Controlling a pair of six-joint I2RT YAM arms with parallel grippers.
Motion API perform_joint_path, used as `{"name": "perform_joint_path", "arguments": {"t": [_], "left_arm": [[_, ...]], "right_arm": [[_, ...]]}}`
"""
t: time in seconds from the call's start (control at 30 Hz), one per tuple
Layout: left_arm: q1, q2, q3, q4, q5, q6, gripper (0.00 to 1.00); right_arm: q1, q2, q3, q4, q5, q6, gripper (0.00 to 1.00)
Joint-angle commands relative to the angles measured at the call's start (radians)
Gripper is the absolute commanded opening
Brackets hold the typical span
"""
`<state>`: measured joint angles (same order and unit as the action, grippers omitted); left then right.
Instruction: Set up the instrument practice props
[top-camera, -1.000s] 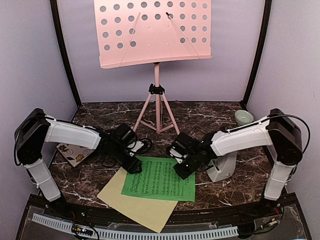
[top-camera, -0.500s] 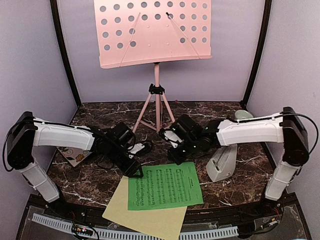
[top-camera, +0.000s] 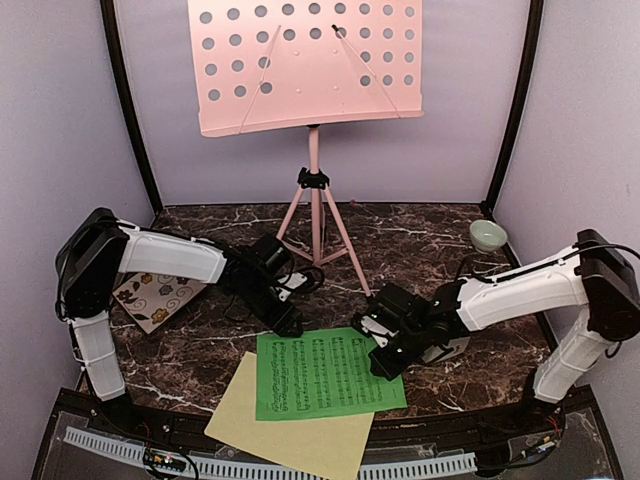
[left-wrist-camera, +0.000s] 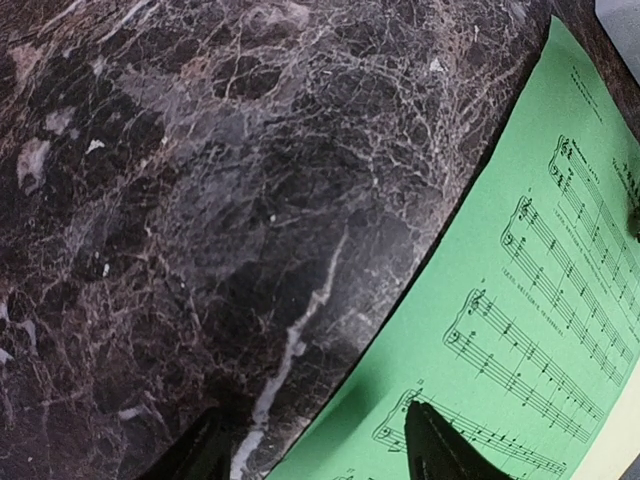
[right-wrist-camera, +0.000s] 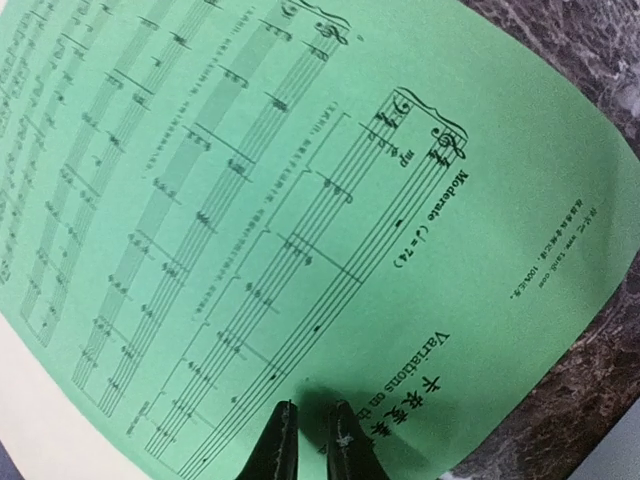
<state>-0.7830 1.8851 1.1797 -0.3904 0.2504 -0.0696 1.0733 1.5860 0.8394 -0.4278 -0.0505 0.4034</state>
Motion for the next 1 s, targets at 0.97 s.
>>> {"name": "perform_joint_path", "arguments": {"t": [0.97], "left_arm": [[0.099, -0.119, -0.077, -0.013, 0.067, -0.024, 0.64]], "right_arm": [[-0.132, 0.122, 0.375, -0.12, 0.01, -0.196, 0.27]]}}
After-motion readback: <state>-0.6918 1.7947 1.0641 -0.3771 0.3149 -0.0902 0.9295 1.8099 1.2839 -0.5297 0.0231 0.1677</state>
